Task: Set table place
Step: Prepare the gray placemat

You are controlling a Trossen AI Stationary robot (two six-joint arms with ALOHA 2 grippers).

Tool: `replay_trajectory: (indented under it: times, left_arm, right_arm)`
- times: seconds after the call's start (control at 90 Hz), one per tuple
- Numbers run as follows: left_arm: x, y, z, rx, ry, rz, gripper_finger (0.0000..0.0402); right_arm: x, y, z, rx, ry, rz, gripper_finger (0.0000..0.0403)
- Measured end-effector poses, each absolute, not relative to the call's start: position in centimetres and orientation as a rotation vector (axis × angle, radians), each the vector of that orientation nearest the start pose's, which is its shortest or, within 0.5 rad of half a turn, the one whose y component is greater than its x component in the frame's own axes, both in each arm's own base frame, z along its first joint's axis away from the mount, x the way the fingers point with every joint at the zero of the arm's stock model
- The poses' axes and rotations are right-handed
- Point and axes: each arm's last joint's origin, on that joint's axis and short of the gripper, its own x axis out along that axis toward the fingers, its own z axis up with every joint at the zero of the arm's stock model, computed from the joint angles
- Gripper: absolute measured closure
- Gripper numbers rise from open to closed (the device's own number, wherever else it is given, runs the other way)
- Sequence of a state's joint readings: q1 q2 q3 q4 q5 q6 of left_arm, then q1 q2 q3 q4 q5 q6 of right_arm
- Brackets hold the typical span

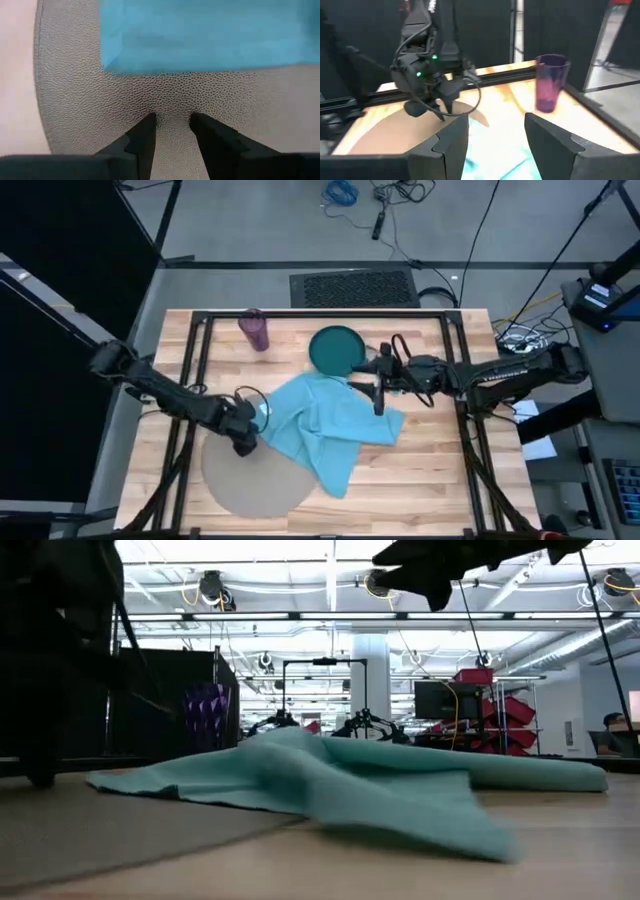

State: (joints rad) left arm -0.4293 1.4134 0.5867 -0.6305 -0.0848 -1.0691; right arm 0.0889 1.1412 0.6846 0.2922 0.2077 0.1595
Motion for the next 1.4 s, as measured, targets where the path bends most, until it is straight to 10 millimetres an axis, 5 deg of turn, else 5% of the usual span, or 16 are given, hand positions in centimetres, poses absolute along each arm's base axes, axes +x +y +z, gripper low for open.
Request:
replay_trajectory:
  times: [0.633, 1.111, 1.4]
  left_arm:
    - [24.2, -12.3, 11.0, -0.516, 1.116, 0.278, 0.0279]
    - [27.5, -6.8, 11.0, -0.357, 1.034, 0.299, 0.0279]
    - [28.5, -5.7, 10.8, -0.363, 0.985, 0.258, 0.0279]
  right_arm:
    - [23.4, 8.5, 27.3, 0.203, 0.156, -0.070, 0.0225]
    - [23.3, 8.6, 27.3, 0.166, 0.148, -0.112, 0.0225]
    - [23.3, 8.5, 27.3, 0.145, 0.149, -0.116, 0.0225]
